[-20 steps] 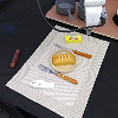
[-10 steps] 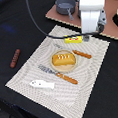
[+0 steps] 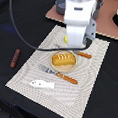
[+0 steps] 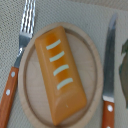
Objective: Interact with the objects in diverse but meaningful ways.
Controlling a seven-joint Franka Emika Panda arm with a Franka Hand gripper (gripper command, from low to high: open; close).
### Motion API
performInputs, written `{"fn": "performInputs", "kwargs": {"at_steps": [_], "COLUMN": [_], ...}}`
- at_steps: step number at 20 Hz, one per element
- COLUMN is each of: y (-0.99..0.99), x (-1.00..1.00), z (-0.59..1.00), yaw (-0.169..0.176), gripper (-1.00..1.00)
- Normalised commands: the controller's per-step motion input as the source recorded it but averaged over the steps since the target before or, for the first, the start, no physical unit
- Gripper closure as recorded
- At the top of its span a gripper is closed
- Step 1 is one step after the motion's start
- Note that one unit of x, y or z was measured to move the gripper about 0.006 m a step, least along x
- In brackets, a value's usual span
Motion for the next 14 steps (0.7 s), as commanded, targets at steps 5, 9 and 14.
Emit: {"fn": "performInputs", "kwargs": {"at_steps": [5,9,14], "y": [-0.03,0.01,0.02], "x": [0.0,0.0,-0.15], "z": [-0.19,-0.22,-0.22], "yaw": [0.018,0.027,0.059], "gripper": [-1.0,-1.0,-1.0]}}
